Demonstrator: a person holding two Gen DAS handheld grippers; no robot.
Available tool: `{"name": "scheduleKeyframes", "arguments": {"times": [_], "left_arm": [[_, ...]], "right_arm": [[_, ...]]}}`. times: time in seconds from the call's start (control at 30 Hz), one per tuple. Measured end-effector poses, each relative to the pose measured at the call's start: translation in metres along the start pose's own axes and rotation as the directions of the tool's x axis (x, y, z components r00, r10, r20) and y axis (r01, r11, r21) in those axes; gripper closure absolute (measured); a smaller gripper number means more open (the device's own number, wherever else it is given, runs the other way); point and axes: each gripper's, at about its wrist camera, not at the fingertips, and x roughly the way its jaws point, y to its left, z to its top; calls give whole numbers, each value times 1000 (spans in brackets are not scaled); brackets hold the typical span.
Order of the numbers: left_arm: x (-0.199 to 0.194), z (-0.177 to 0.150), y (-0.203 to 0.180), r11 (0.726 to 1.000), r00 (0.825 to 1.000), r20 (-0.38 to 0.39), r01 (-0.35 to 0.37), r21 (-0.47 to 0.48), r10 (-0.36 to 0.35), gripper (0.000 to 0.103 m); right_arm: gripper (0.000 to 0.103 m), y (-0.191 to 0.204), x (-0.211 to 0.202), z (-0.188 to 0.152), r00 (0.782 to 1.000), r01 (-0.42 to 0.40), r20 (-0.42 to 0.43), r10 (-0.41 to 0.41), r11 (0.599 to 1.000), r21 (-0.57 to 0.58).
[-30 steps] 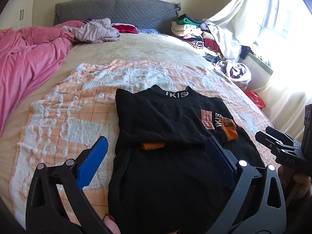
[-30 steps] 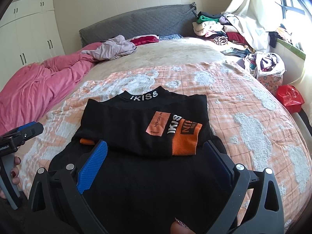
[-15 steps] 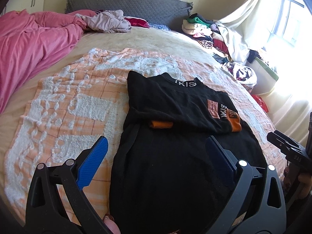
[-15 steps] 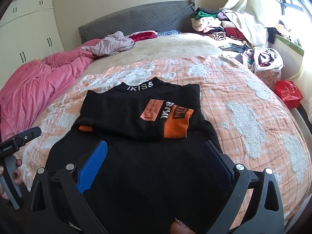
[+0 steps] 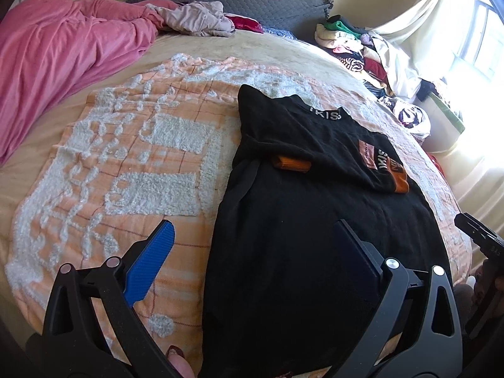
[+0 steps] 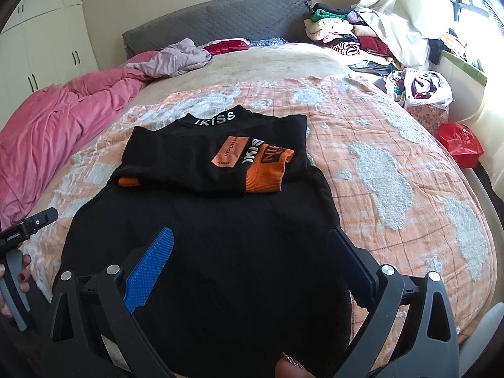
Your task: Fold small clothes
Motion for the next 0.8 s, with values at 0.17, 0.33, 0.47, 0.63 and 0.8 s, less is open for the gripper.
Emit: {"name": "scheduleKeyframes", "arguments": {"times": [0.17,0.33,0.47,0.63,0.8], "left_arm": [[-2,-9,4,1000,1000,-16,-15,-5,15,10],[-5,-16,7,1000,999,-27,-29,0,29,10],[-6,-21,10,999,999,-41,-36,-4,35,10],[-6,-28,12,999,997,-59,-47,-1,46,10],[-8,-35,11,998,995,-76,-58,18,59,10]], "right_arm": [[5,-8,-4,-8,1000,9,-6,-9,1000,10],[5,-15,-7,-16,1000,17,-19,-16,1000,13],[5,-22,-9,-22,999,22,-28,-22,1000,21],[5,-28,-13,-30,999,29,-37,-28,999,30],[5,-34,-15,-38,998,38,-51,-36,999,33]]}}
